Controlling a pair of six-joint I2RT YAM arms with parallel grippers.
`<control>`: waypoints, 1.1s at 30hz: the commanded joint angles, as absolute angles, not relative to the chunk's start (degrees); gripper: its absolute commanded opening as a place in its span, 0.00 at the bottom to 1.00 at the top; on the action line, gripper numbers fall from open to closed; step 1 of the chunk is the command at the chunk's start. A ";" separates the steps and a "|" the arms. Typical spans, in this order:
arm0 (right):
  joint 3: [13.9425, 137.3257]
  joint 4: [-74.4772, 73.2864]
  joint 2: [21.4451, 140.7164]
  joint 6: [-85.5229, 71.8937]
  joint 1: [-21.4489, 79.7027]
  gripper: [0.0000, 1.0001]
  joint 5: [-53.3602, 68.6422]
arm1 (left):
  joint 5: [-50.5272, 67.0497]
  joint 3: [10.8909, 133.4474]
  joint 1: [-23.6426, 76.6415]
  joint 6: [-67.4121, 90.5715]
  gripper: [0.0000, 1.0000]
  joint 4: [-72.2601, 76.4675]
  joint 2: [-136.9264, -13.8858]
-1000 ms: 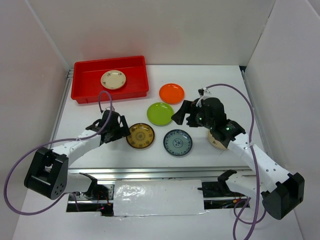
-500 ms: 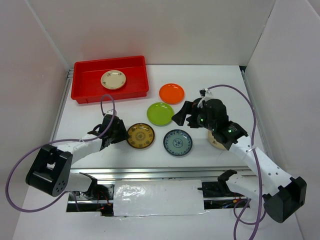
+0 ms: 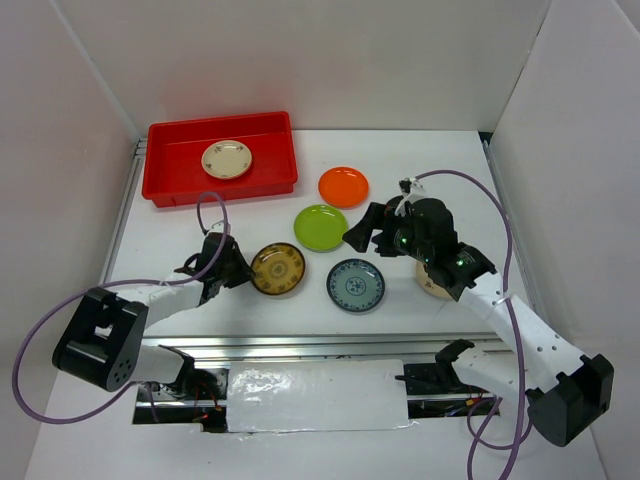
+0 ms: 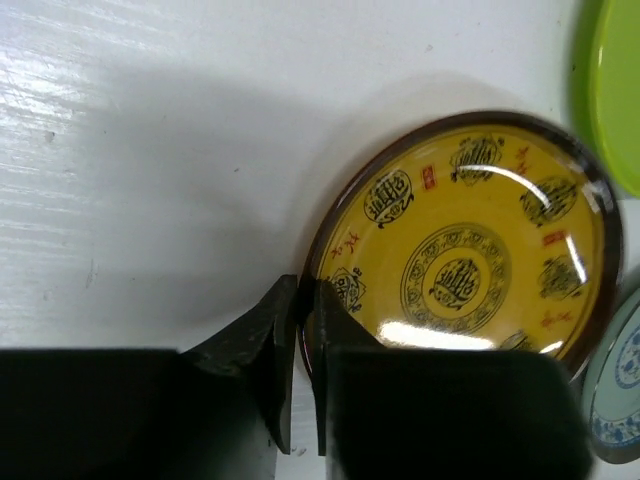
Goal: Place the plates into the plastic bin on the countertop
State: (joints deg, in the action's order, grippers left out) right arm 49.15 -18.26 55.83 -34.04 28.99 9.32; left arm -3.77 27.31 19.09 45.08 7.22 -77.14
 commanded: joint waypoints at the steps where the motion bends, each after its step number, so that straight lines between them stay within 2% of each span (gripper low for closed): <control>1: 48.78 -15.56 54.32 -34.37 28.83 1.00 9.76 | -5.53 26.37 19.07 45.61 0.19 3.52 -76.91; 2: 48.69 -15.56 54.14 -34.37 28.92 1.00 9.67 | -6.06 26.19 18.99 45.88 0.15 2.47 -76.21; 3: 48.69 -15.47 54.23 -34.37 28.92 1.00 9.67 | -6.59 25.93 18.98 46.23 0.03 1.59 -74.29; 4: 48.60 -15.47 54.14 -34.28 29.00 1.00 9.67 | -8.42 25.84 19.07 47.19 0.00 0.45 -73.14; 9: 48.25 -15.47 53.88 -34.28 29.00 1.00 9.41 | -13.97 27.24 18.90 48.78 0.00 -10.26 -60.16; 15: 48.16 -15.21 53.79 -34.45 28.83 1.00 9.58 | -13.01 33.30 17.58 45.62 0.00 -16.60 -50.11; 25: 48.51 -15.12 53.70 -34.54 28.92 1.00 9.32 | -10.29 44.98 11.52 44.38 0.00 -19.61 -51.24; 28: 49.13 -15.21 54.58 -34.54 28.92 1.00 9.49 | -8.10 49.63 7.22 45.52 0.00 -17.76 -54.65; 33: 50.09 -14.94 56.07 -34.19 28.74 1.00 9.76 | -1.06 55.80 0.09 49.48 0.00 -9.59 -67.04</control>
